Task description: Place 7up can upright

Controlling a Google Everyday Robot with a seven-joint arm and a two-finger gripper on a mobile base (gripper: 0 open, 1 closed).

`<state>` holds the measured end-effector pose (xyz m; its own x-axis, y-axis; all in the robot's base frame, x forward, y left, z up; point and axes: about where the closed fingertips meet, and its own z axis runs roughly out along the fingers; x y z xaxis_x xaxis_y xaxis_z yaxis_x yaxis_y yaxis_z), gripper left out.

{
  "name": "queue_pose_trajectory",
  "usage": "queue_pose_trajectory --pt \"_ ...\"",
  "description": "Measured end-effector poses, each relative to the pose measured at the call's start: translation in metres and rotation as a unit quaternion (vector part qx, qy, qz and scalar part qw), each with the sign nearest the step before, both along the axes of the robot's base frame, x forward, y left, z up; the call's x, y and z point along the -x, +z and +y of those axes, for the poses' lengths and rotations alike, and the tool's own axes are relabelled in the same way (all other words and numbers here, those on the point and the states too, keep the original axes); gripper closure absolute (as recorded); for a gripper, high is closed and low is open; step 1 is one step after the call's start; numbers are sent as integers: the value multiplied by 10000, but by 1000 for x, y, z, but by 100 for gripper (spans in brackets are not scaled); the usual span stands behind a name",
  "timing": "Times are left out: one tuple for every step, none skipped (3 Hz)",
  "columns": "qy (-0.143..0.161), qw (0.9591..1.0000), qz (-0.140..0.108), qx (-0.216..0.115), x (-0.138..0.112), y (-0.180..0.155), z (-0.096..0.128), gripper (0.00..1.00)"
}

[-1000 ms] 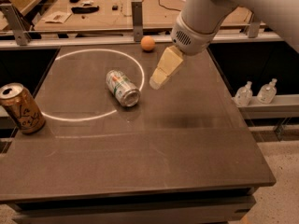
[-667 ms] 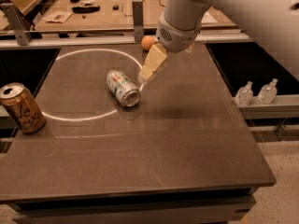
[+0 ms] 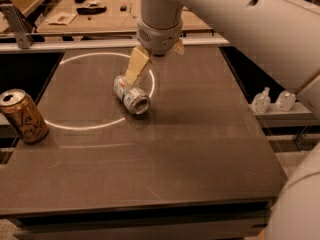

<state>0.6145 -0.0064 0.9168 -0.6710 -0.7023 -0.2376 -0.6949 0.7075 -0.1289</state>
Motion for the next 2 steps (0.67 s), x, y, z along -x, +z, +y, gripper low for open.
queue_pose_trajectory --pt "100 9999 105 -3 4 -1 25 0" --pt "186 9993 309 -41 7 -11 51 0"
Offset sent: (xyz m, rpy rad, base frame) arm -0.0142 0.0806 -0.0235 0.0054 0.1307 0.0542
